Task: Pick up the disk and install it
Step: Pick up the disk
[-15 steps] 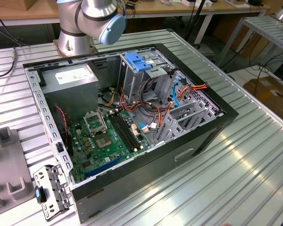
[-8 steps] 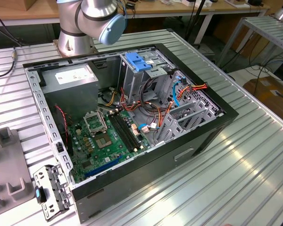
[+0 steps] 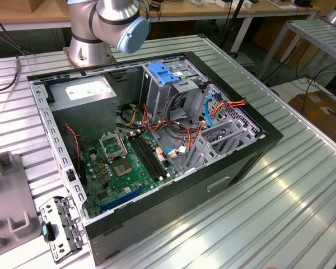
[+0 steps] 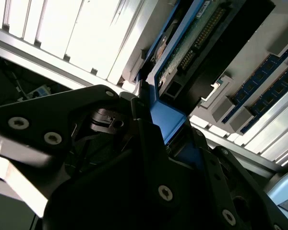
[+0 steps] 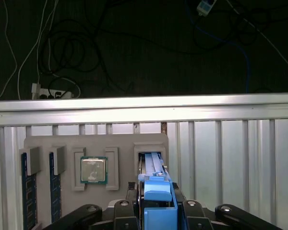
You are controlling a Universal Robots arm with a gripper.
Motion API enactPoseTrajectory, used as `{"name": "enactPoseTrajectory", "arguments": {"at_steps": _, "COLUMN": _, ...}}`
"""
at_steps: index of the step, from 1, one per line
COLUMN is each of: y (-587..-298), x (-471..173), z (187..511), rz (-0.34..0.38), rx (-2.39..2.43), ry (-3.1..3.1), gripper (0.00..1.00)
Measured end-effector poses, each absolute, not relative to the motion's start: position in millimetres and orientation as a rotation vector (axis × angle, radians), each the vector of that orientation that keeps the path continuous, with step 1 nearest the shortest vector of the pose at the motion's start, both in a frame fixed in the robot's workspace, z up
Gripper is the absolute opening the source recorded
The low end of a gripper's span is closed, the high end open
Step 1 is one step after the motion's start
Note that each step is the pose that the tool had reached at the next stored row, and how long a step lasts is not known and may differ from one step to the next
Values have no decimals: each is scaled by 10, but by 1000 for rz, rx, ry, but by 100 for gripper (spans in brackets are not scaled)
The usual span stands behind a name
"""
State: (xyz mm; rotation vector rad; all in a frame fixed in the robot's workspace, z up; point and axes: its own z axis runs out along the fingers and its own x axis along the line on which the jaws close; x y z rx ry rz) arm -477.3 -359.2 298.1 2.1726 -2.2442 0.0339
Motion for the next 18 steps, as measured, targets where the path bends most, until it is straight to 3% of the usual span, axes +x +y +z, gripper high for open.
{"name": "enactPoseTrajectory", "arguments": {"at_steps": 18, "y": -3592, "x": -4773, "z": 3236, "rz": 34, "rx": 2173, "ry": -2244, "gripper": 37}}
